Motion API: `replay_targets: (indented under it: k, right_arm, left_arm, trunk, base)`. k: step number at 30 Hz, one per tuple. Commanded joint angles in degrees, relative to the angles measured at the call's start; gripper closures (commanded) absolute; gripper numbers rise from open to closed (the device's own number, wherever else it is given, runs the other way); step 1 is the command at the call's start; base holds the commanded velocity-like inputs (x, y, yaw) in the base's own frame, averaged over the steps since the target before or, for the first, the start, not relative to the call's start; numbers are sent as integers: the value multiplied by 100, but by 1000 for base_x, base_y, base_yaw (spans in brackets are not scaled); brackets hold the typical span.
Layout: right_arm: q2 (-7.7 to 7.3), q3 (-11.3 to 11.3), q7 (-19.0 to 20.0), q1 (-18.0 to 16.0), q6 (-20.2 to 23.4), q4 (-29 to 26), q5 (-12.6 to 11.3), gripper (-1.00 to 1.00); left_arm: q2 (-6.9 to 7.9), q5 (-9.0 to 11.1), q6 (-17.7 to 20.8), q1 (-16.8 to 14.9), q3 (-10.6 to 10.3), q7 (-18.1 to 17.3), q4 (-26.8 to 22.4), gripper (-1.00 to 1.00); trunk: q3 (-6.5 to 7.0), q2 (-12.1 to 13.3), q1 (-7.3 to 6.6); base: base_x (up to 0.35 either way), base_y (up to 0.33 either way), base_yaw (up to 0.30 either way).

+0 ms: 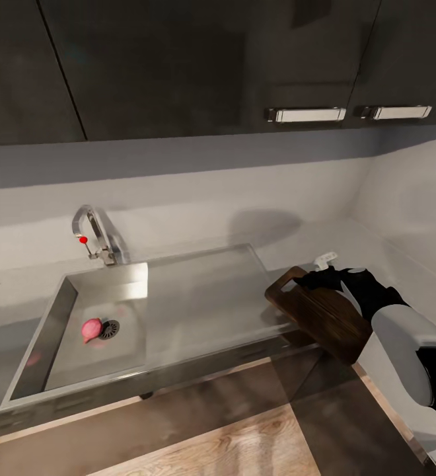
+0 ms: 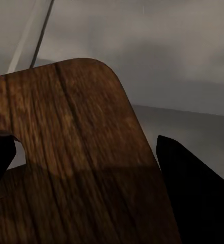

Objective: In the kitchen, take the Vidalia onion out of the sink, dice it on the chopping board with the paring knife, put the diced onion into the bowl on the countertop, then place both the paring knife and the chopping board into the sink.

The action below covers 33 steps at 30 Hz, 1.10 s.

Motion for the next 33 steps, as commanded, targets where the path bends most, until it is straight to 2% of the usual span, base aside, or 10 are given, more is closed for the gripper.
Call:
replay_targets:
  k: [1, 7, 17, 25, 33]
  right_arm:
    - [-5, 34, 10, -3, 28, -12, 5, 100]
    - [-3, 33, 3, -3, 29, -14, 5, 100]
    - [5, 34, -3, -3, 29, -15, 4, 100]
    - [11, 34, -13, -3, 36, -13, 4, 100]
    - [14, 34, -20, -3, 29, -12, 4, 100]
  left_arm:
    - [0, 7, -4, 3, 3, -18, -10, -100]
    - [0, 7, -3, 3, 3, -18, -10, -100]
    - [0, 7, -2, 3, 3, -18, -9, -100]
    - [0, 7, 4, 3, 3, -18, -9, -100]
    - [0, 7, 4, 3, 3, -18, -10, -100]
  trunk:
    - [-10, -11, 3]
    - [-9, -11, 3]
    - [73, -11, 3]
    - [146, -11, 3]
    - [208, -11, 3]
  base:
    - [0, 0, 0]
    - [-36, 0, 0]
    - [-200, 29, 0]
    - [-189, 221, 13]
    - [-97, 268, 186]
